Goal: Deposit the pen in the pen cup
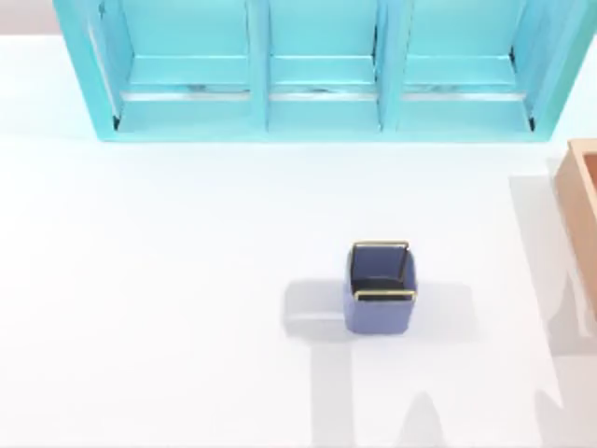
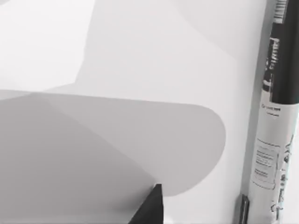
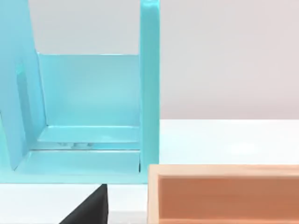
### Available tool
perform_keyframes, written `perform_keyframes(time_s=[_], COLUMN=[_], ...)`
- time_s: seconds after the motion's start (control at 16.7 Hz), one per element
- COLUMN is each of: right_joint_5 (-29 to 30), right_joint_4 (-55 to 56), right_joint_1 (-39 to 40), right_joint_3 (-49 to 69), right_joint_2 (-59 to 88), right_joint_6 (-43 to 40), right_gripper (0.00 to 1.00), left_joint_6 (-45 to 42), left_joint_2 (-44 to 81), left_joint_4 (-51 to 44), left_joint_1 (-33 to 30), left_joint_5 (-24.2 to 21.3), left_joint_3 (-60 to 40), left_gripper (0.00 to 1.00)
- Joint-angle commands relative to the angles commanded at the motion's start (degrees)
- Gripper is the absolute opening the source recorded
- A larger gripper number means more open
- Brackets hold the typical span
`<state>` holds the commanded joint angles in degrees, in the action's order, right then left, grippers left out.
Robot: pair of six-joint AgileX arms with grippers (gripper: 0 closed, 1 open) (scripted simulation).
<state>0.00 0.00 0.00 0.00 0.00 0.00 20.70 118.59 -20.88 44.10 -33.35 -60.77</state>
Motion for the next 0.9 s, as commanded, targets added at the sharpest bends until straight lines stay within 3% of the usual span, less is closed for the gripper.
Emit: perform_keyframes(time_s=[0.48, 0.9], right_joint_5=[0.0, 0.0], right_joint_4=[0.0, 0.0], right_joint_1=[0.0, 0.0], right_joint_3=[0.0, 0.0], right_joint_2=[0.0, 0.0], right_joint_6=[0.0, 0.0], right_gripper=[1.0, 1.0], left_joint_6=[0.0, 0.0], left_joint_2=[0.0, 0.0], left_joint_4=[0.0, 0.0], left_joint_1=[0.0, 0.0], left_joint_5=[0.0, 0.0], left_joint_3=[0.0, 0.0], left_gripper=[0.02, 0.0])
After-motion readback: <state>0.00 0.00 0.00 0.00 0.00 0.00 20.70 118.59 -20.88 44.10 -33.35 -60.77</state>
